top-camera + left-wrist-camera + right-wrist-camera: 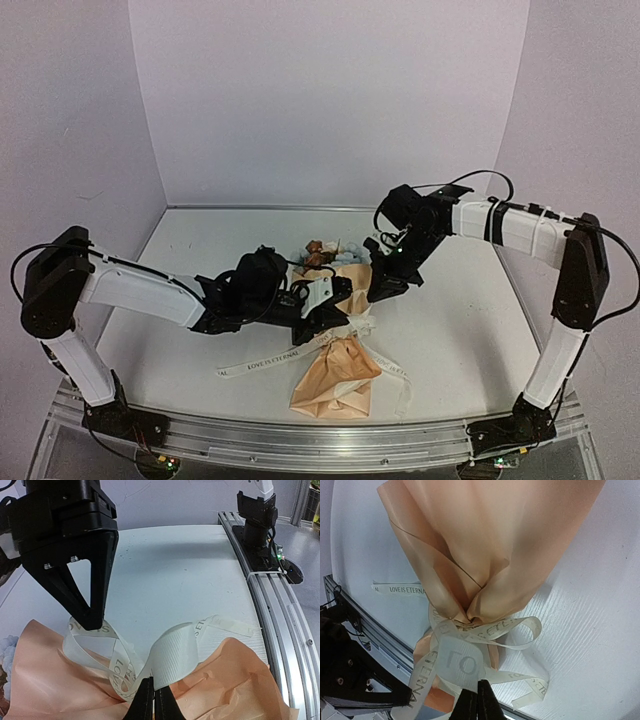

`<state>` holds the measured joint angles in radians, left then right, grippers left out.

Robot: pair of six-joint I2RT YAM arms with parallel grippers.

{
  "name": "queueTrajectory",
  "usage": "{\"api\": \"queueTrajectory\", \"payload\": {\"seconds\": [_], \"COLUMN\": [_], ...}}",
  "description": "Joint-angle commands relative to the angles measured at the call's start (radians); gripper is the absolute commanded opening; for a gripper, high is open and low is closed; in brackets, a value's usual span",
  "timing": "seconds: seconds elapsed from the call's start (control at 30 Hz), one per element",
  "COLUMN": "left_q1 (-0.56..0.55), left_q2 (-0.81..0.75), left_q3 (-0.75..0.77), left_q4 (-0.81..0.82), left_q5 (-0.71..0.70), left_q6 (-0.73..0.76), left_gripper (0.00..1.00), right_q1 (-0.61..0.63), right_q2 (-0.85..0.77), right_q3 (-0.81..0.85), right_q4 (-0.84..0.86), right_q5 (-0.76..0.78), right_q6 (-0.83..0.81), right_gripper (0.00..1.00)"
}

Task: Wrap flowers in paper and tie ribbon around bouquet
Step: Cross the half-tied ribbon over the folded bouquet.

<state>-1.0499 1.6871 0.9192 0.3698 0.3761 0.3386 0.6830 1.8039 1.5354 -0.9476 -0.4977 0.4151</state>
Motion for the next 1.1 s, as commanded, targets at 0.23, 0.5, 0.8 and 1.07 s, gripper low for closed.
{"api": "queueTrajectory", "payload": {"seconds": [0.23,0.5,0.8,1.07], "left_q1": [-0.047,-0.045,0.035,0.133], "left_q2": [0.037,0.034,-0.145,-0.045], "left_q3": [0.091,0.077,-0.07,0.014], "left_q4": [-0.091,-0.016,0.15,0.081], "left_q5": [-0.087,-0.113,-0.063,0.114], "left_q6": [-0.042,-0.159,-0.329,-0.341], "left_gripper": [0.1,0.4,0.51,0.51], "right_q1": [-0.01,0.005,0.05,0.098], "right_q2": [0.052,0.016,-0.028,-0.073], "right_q3": [0.144,0.106,0.066,0.014], "right_q4": [-0.091,-0.087,-0.065,0.04], "right_q5": [0.008,-0.046,-0.034,-0.009], "right_q6": [-0.036,-0.045,-0.104,-0.136], "right_gripper": [0.0,0.0,0.0,0.0]}}
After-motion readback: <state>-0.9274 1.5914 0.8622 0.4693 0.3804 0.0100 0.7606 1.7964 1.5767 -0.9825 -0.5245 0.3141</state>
